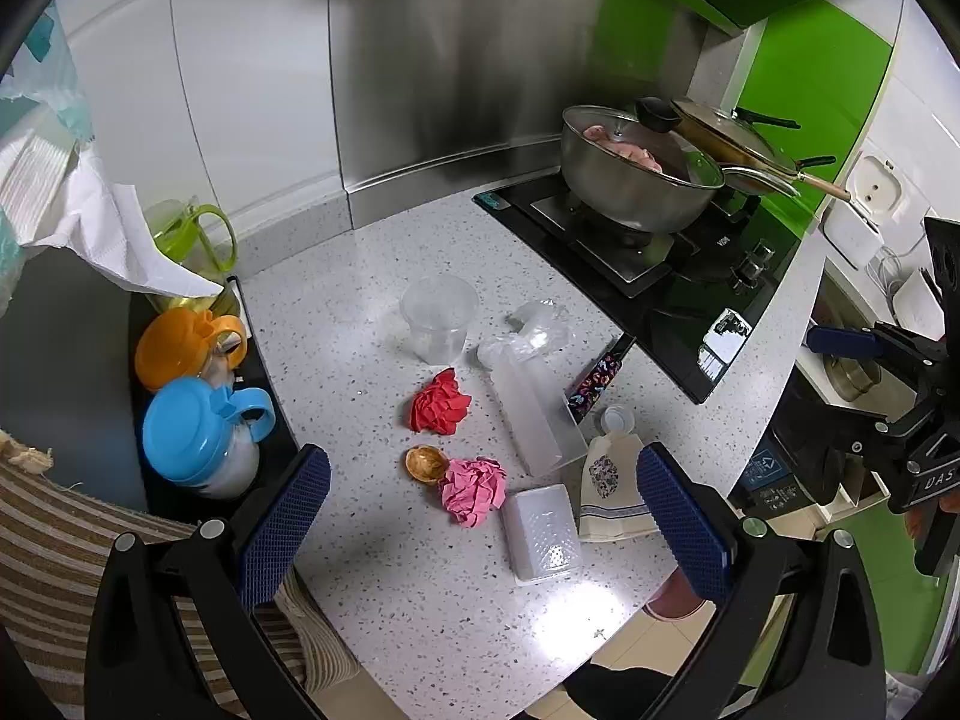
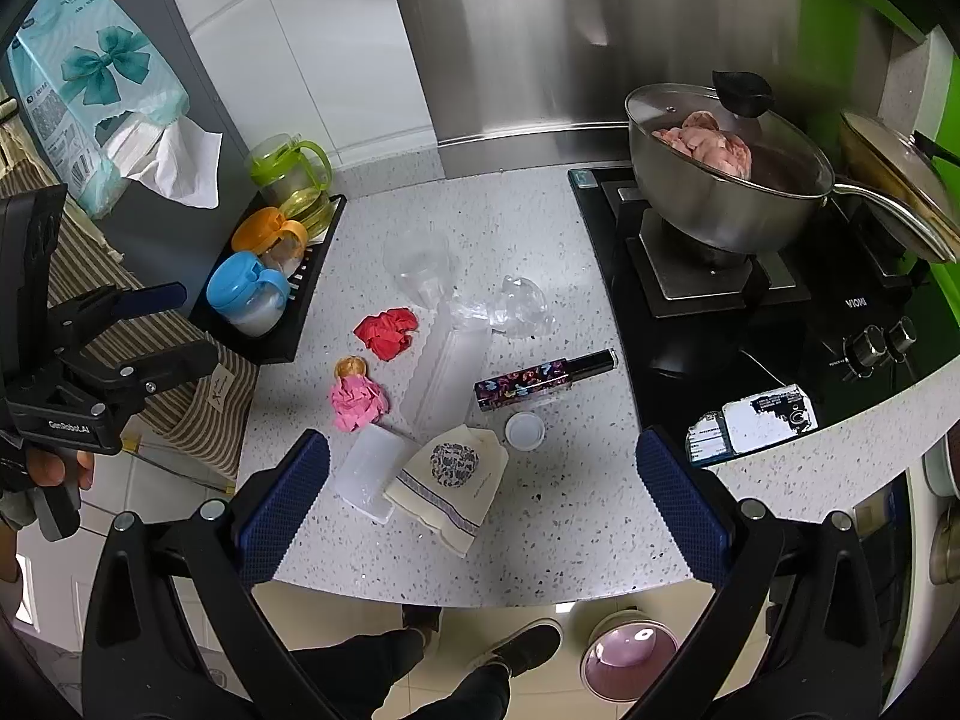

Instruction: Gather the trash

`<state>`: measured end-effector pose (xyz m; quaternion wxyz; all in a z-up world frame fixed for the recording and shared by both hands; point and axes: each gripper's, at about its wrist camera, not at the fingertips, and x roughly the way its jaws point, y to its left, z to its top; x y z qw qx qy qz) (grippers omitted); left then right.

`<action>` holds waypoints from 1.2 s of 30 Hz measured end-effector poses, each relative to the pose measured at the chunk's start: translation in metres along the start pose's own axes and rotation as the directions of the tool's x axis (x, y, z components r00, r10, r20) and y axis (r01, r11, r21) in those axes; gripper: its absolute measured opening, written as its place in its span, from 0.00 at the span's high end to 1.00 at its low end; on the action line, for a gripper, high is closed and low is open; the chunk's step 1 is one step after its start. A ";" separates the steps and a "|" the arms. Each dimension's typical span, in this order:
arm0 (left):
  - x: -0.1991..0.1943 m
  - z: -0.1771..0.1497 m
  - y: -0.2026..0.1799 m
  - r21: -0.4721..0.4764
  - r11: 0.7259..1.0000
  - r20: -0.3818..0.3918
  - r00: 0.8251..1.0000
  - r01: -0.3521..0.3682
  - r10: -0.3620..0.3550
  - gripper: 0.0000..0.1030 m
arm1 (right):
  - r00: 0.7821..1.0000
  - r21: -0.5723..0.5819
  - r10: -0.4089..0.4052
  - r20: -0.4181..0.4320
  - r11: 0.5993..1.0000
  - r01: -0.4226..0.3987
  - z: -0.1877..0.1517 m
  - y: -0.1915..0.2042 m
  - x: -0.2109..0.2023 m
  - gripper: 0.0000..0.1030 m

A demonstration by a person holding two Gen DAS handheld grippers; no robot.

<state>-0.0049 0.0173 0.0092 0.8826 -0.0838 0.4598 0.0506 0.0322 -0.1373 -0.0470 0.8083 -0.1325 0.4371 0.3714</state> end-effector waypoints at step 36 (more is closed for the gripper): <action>0.008 -0.003 0.005 -0.018 0.999 -0.011 0.999 0.030 -0.030 0.05 | 1.000 0.012 -0.019 -0.025 1.000 0.019 0.000 -0.001 0.016 0.03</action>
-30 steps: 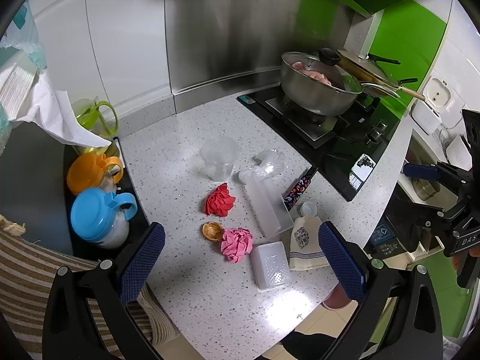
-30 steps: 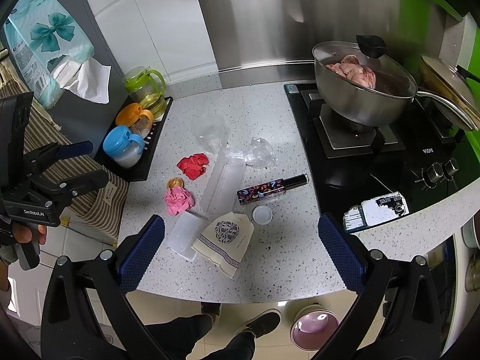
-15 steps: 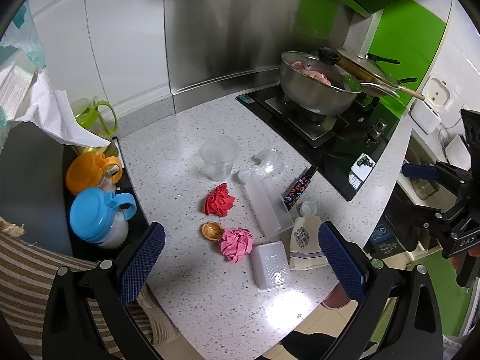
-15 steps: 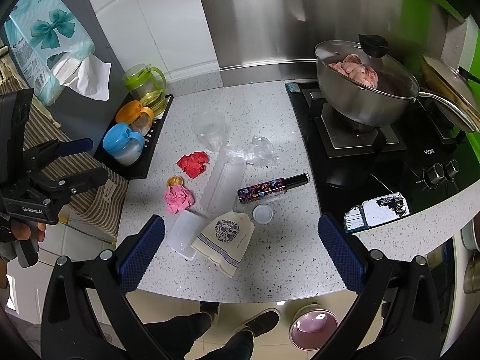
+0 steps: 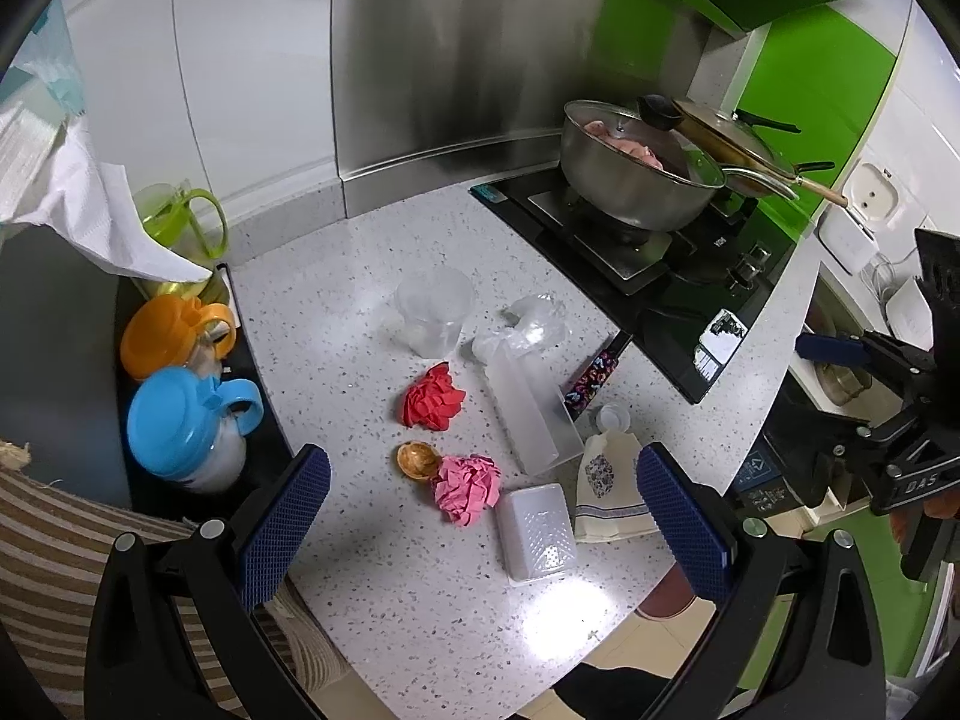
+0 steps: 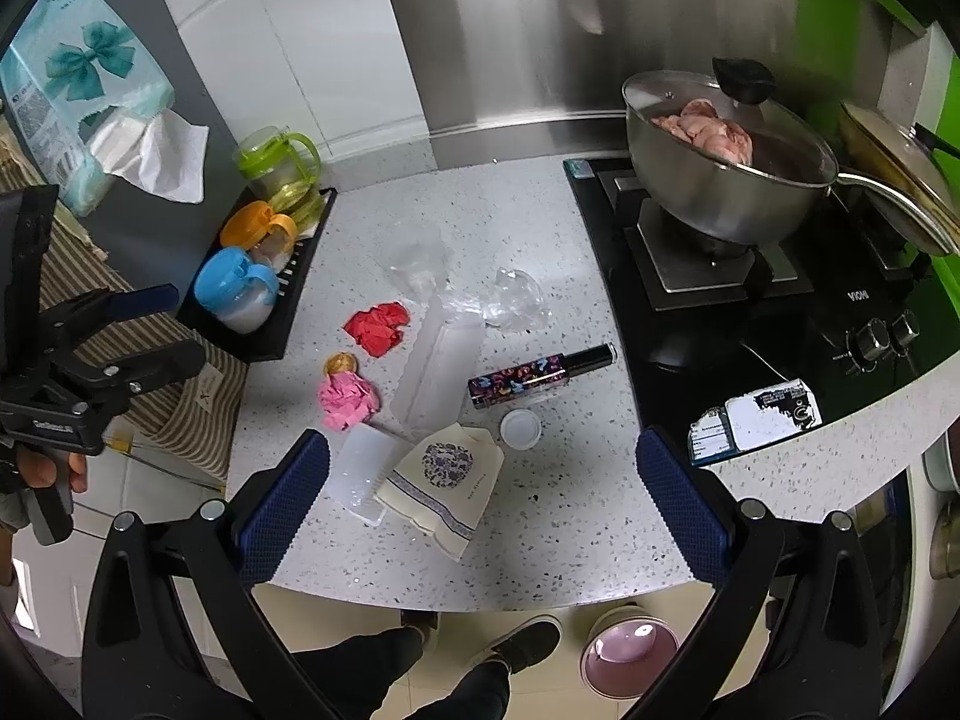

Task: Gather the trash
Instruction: 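Grasp the blue-patterned white paper cup with the right gripper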

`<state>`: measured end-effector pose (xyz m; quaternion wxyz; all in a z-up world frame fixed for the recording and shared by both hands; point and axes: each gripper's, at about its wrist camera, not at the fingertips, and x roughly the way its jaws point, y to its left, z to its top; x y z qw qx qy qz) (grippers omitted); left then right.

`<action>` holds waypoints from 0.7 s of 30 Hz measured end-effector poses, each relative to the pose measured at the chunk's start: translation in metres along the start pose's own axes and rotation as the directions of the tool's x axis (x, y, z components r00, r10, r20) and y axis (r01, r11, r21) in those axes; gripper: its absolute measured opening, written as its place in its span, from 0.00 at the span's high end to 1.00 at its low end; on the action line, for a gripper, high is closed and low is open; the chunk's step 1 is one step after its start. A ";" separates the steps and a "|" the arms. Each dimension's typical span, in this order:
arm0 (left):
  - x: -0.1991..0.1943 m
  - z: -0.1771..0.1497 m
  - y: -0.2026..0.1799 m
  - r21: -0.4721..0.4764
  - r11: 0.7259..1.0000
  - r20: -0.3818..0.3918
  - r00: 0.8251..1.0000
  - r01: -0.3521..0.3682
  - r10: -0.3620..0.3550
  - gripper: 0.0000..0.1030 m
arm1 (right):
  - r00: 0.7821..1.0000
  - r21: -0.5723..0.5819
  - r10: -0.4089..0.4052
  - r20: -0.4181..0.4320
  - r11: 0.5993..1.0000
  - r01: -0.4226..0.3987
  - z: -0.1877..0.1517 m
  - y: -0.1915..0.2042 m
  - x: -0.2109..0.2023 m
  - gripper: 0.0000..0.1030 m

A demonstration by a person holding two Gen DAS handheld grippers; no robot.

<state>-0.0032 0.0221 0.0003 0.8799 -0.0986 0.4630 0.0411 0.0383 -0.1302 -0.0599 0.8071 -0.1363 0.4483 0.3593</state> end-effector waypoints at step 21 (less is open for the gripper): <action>0.027 -0.011 0.007 0.033 0.998 -0.054 0.997 -0.044 0.046 0.05 | 0.950 0.142 0.070 -0.304 0.989 -0.028 -0.046 -0.017 0.126 0.33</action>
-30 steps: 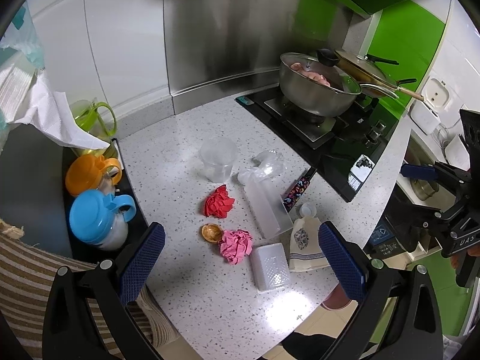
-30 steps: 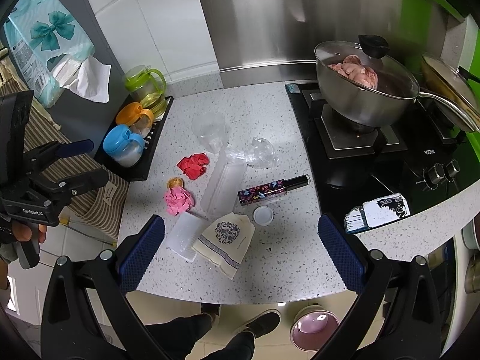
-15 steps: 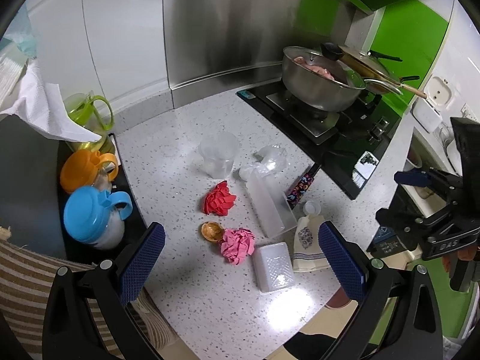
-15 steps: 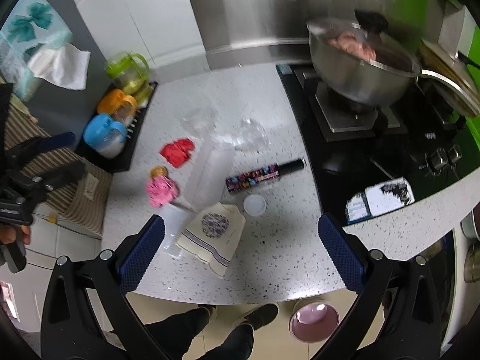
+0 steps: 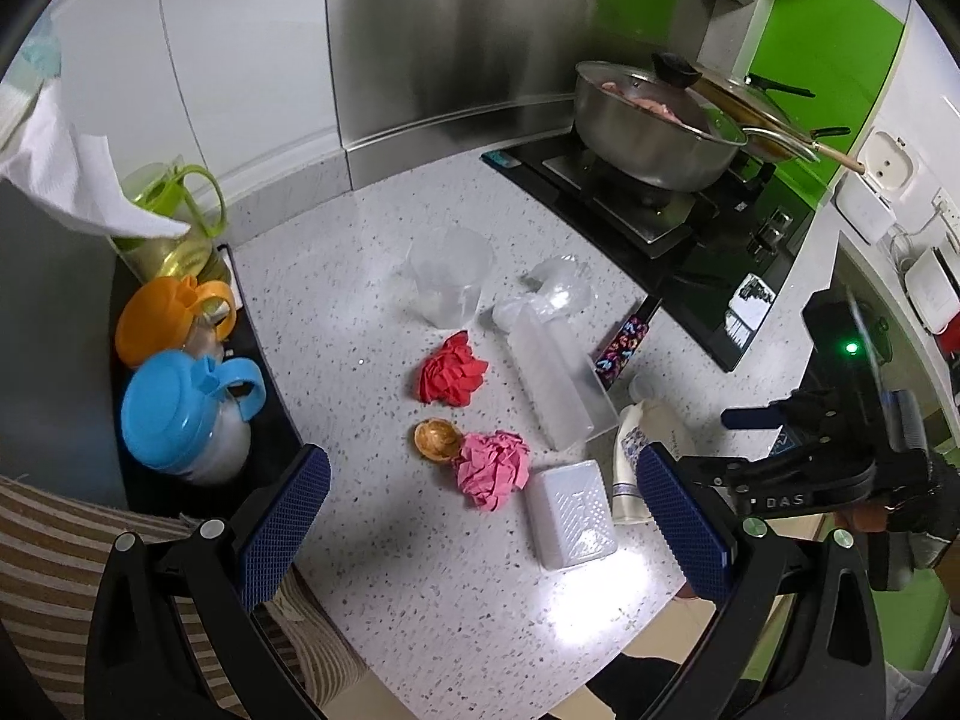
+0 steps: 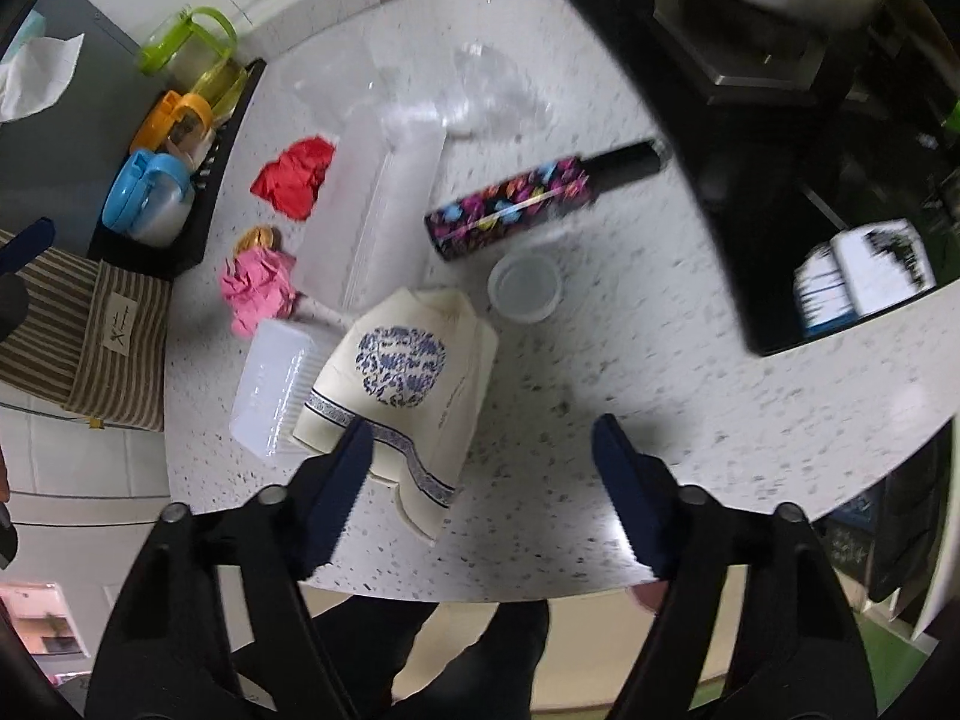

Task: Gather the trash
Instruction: 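Grasp the blue-patterned white paper cup with the right gripper, then grasp the small white plastic tray with the left gripper while the right holds the cup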

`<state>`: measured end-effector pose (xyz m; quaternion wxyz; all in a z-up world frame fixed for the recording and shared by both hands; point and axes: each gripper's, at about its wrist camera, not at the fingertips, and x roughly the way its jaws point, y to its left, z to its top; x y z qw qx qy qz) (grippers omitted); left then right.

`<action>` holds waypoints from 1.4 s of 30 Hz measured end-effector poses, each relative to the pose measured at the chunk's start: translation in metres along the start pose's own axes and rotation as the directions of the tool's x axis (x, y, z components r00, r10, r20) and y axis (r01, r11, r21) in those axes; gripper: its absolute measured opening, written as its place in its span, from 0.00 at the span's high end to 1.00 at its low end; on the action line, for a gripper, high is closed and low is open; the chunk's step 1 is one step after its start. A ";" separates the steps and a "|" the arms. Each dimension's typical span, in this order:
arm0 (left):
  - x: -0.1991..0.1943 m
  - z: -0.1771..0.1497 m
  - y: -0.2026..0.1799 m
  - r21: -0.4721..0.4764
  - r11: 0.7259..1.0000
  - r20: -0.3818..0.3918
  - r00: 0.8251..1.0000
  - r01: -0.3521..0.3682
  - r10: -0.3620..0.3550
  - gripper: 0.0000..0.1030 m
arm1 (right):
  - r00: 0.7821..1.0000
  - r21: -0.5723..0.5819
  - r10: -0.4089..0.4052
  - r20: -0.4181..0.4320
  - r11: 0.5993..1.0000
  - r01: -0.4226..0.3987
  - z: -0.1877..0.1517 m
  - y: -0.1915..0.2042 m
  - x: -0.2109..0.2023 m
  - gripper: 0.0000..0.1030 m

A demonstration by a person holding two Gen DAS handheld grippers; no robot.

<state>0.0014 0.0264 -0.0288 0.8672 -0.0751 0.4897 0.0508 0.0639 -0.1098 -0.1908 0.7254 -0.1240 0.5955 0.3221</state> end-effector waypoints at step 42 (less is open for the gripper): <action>0.116 -0.045 -0.043 -0.107 0.993 -0.245 0.966 0.052 -0.077 0.37 | 0.988 -0.015 0.006 0.155 1.000 -0.003 -0.006 -0.024 -0.082 0.95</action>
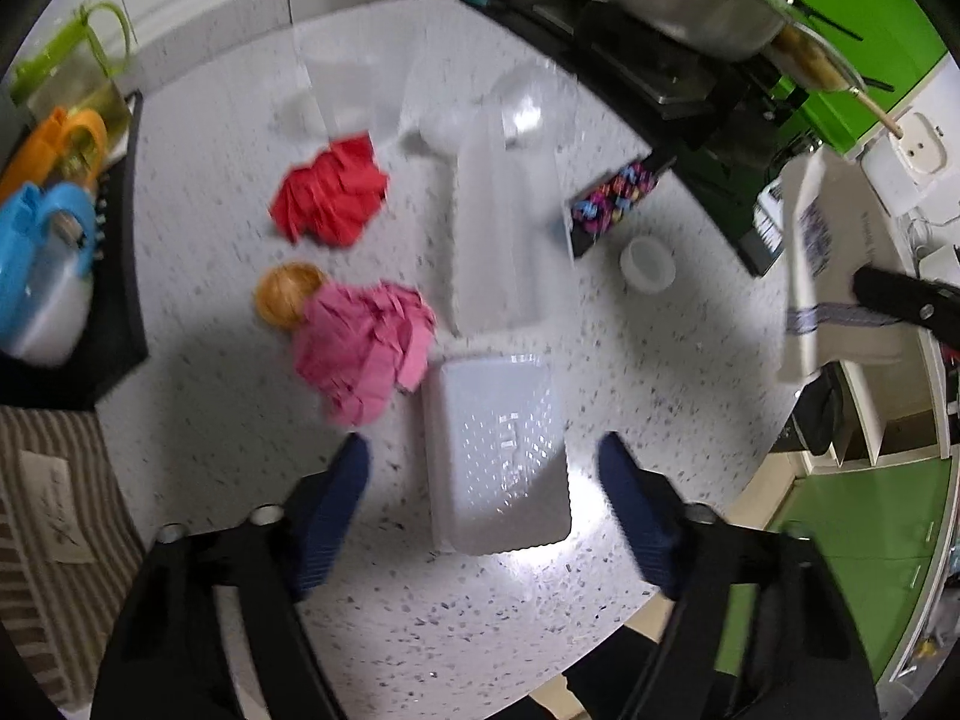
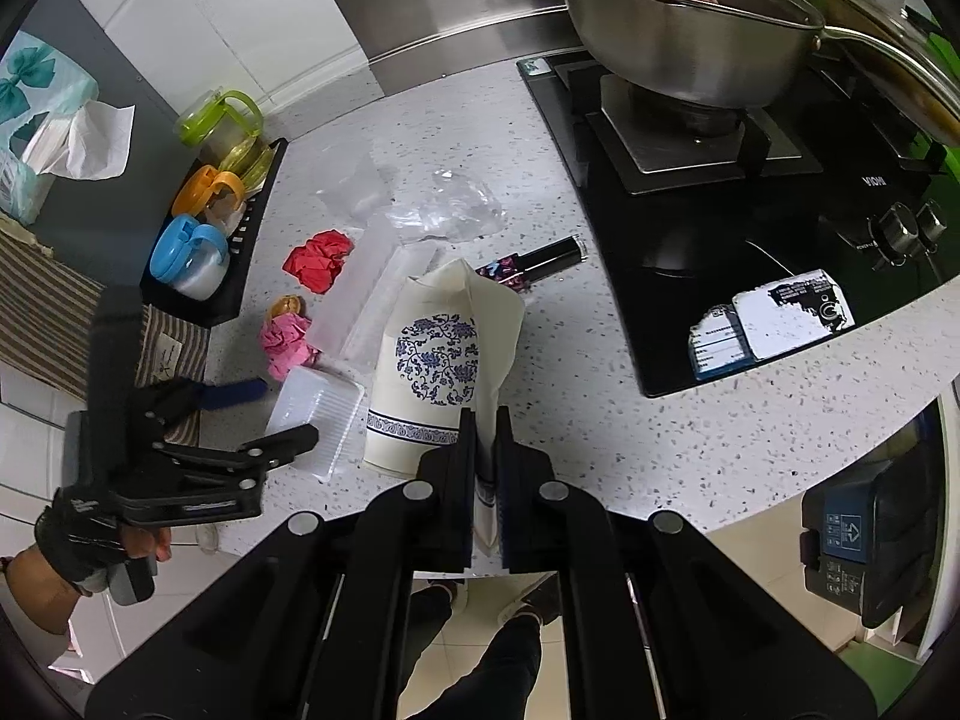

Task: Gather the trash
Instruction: 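Grasp the small white plastic tray with the left gripper while the right holds the cup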

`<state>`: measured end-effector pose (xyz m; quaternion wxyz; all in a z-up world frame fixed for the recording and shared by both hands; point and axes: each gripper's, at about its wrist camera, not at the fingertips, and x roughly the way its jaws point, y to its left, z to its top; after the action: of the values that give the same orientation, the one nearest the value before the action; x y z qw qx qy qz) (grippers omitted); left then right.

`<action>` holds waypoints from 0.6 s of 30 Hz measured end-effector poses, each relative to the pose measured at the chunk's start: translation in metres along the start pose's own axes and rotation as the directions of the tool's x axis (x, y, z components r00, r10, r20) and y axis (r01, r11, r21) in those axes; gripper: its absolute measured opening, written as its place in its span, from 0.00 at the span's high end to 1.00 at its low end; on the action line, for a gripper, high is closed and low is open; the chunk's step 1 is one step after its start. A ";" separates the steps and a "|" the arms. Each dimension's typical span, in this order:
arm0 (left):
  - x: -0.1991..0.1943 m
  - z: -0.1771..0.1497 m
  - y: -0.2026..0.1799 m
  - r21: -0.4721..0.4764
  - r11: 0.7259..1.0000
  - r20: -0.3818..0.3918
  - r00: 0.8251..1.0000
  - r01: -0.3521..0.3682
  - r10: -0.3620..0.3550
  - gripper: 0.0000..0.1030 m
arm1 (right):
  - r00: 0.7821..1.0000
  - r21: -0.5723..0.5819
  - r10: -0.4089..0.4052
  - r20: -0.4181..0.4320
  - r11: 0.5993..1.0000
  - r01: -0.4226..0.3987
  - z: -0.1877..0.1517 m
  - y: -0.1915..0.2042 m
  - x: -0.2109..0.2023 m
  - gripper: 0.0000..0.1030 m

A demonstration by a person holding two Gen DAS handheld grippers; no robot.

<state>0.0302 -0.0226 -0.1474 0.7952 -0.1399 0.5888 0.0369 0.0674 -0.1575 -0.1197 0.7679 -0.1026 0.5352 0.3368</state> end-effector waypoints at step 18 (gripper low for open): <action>-0.084 0.014 -0.008 0.105 0.994 0.143 0.988 0.039 -0.054 0.61 | 0.995 0.037 -0.024 0.101 0.999 0.021 -0.002 0.007 -0.030 0.95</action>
<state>0.0189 -0.0176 -0.0624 0.8429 -0.1100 0.5267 -0.0017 0.0559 -0.1657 -0.0921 0.7996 -0.0775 0.5002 0.3232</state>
